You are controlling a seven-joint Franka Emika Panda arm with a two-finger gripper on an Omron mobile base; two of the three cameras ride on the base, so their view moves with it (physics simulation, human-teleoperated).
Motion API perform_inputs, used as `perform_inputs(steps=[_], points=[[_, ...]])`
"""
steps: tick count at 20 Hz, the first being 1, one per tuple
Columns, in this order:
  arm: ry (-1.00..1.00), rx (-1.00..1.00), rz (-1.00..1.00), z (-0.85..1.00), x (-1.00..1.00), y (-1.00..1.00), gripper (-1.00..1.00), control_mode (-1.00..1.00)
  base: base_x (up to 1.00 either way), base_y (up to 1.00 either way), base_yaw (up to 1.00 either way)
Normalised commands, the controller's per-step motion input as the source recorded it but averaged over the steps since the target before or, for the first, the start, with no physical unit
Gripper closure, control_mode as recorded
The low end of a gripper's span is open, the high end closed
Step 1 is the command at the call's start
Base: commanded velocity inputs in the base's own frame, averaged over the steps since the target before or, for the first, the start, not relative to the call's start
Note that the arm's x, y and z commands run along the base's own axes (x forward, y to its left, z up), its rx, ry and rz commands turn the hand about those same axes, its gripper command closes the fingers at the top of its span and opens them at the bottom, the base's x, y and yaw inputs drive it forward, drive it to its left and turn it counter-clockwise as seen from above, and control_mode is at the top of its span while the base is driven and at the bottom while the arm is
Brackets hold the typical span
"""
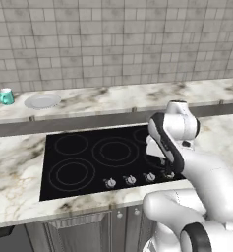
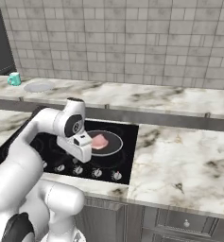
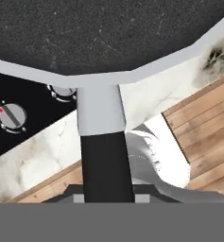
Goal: Pick up the pan with the steak in it and place it on the dining table. Then place the steak on the plate.
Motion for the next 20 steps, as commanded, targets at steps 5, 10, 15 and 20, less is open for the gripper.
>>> perform_inputs(steps=[5, 10, 15, 20], points=[[0.0, -0.06, 0.08, 0.54, -0.79, 0.45, 1.0, -1.0, 0.0, 0.0, 0.0], [-0.05, -0.06, 0.11, 0.45, -0.7, 0.44, 1.0, -1.0, 0.0, 0.0, 0.0], [-0.22, -0.06, 0.09, 0.34, -0.5, 0.28, 1.0, -1.0, 0.0, 0.0, 0.0], [-0.02, 0.0, 0.0, 0.0, 0.0, 0.0, 1.0, -1.0, 0.0, 0.0, 0.0]])
